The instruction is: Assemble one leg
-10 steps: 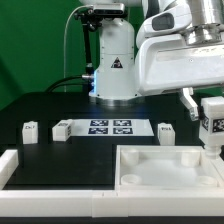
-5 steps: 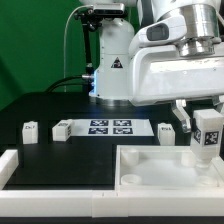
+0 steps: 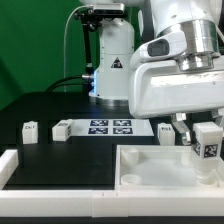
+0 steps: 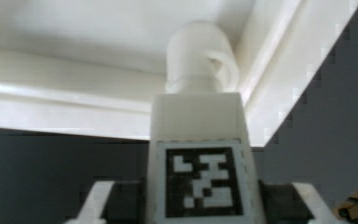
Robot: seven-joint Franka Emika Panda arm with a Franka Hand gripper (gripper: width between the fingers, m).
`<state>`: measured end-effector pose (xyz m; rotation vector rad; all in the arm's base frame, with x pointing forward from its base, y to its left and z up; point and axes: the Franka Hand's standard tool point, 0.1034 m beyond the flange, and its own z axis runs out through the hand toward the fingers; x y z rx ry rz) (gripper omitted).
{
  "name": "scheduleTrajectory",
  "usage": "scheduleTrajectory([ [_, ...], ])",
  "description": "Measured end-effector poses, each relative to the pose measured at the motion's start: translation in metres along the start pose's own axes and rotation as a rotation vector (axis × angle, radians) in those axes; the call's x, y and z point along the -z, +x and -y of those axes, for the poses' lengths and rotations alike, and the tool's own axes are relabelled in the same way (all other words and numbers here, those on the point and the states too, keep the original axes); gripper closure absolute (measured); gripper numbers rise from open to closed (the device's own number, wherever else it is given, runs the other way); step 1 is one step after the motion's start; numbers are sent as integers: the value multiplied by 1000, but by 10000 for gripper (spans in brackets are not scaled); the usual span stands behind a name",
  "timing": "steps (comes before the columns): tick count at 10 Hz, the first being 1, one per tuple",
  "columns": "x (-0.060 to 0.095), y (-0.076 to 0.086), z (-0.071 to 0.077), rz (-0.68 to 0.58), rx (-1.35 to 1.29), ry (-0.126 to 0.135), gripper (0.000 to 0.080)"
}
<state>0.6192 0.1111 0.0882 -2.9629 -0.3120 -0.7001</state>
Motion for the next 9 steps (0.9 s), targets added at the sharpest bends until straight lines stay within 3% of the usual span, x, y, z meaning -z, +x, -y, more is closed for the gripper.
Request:
scheduleTrajectory([
  [5,-8,-8,2,10,1,2,509],
  [9,-10,-5,-3,-42,1,-10,509],
])
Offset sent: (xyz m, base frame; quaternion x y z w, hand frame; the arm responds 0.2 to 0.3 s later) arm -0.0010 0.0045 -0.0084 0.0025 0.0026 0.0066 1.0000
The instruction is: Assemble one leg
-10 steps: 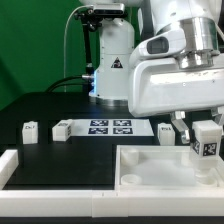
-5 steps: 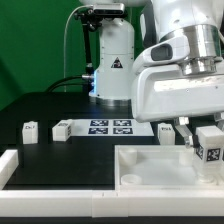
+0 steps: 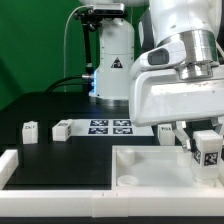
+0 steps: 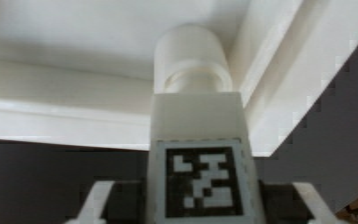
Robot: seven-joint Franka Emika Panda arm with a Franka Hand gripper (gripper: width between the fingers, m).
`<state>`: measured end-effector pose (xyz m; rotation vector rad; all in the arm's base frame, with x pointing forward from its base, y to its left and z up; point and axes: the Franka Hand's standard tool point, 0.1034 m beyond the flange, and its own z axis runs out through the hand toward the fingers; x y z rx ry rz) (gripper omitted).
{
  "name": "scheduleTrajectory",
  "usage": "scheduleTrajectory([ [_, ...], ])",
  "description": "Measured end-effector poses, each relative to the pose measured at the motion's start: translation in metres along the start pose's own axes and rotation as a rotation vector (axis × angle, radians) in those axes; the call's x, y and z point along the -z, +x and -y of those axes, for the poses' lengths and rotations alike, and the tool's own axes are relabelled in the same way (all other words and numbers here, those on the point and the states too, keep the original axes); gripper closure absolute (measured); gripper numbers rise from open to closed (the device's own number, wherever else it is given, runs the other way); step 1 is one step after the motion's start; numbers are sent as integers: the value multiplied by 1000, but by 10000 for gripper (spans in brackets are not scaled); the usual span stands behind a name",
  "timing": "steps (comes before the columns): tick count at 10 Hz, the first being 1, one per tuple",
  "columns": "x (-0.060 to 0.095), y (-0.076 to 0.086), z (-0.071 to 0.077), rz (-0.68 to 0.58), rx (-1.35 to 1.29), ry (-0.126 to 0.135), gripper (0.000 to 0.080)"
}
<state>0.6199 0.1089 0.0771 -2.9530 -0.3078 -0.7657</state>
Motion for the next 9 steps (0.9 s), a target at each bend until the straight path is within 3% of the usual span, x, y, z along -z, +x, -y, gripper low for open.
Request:
scheduleTrajectory([
  [1,-1,-2,2,3,1,2,403],
  [2,-1,-2,3,3,3,3,403],
  [3,-1,-2,4,3,3,3,261],
  [4,-1,-2,4,3,3,3,184],
  [8,1,-1,4,7,2,4,152],
  [9,13,7,5,11,3,6,150],
])
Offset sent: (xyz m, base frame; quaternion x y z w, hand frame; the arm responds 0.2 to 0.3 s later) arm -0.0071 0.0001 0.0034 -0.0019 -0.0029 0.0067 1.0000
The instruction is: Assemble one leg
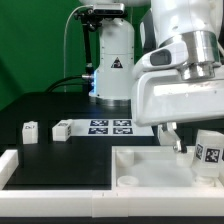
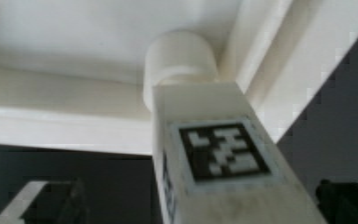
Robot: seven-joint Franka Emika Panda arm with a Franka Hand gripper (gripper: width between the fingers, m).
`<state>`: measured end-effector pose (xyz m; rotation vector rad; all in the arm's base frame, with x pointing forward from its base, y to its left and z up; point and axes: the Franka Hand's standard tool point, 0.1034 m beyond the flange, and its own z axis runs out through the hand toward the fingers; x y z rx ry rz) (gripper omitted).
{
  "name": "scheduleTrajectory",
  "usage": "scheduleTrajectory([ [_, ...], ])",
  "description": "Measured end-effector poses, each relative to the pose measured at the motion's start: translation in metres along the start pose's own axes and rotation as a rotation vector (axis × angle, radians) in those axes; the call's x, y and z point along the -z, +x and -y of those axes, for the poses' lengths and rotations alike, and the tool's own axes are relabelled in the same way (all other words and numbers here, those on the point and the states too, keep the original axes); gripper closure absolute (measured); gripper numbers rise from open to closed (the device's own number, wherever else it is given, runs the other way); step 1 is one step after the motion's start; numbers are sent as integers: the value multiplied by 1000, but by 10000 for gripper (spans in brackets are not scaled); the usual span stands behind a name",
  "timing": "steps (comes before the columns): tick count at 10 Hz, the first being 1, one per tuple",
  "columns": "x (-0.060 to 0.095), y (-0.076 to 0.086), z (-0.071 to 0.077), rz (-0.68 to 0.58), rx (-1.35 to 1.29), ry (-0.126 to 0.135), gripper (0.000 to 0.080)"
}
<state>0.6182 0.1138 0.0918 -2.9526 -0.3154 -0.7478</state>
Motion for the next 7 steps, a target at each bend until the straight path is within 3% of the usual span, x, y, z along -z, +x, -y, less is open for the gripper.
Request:
scheduleTrajectory([
  [2,16,7,4,11,6,5,150],
  [5,14,3,5,50,5,12,150],
  [7,12,4,7,194,-25,40,150],
])
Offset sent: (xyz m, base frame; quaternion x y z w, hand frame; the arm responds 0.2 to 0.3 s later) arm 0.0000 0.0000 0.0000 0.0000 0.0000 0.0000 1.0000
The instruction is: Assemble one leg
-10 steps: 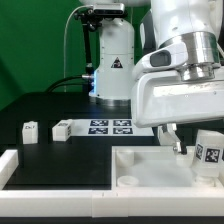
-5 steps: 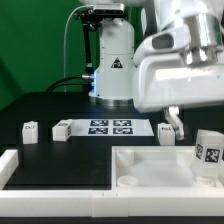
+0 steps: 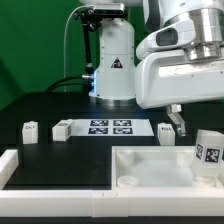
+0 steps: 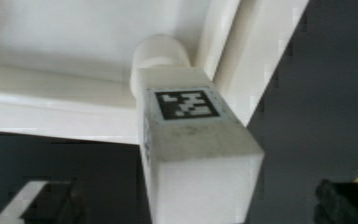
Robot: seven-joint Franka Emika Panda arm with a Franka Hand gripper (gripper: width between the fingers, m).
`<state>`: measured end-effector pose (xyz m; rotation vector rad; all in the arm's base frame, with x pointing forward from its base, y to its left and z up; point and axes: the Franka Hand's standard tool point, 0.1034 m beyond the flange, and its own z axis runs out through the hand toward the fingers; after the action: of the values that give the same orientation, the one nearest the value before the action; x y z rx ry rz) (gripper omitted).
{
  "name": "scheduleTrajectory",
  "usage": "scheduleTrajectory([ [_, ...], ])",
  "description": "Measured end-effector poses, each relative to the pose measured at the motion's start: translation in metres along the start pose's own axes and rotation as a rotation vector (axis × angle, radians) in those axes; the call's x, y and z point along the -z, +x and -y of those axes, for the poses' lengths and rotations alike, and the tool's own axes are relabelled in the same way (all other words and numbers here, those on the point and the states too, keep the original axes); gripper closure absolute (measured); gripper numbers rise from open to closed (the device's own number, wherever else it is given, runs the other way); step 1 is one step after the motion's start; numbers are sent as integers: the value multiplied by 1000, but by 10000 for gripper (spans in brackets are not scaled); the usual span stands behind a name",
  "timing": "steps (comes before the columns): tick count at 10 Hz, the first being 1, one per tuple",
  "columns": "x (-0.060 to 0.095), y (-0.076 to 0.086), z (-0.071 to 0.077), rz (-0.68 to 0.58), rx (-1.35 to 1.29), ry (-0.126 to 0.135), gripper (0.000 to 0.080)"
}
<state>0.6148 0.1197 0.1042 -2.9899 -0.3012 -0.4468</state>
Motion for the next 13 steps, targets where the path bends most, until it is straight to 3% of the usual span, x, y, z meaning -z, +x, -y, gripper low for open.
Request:
scheduleTrajectory([
  [2,-7,-3,4,179,-133,18,150],
  [4,-12,-2,6,275,-181,25,150],
  [8,-20,3,-4,252,-142,28,150],
  [10,-20,3,-4,252,-141,28,388],
  [11,-19,3,-4,252,-141,28,388],
  [12,-19,3,-4,252,-141,28,488],
  [13,-19,3,-4,252,-149,28,488],
])
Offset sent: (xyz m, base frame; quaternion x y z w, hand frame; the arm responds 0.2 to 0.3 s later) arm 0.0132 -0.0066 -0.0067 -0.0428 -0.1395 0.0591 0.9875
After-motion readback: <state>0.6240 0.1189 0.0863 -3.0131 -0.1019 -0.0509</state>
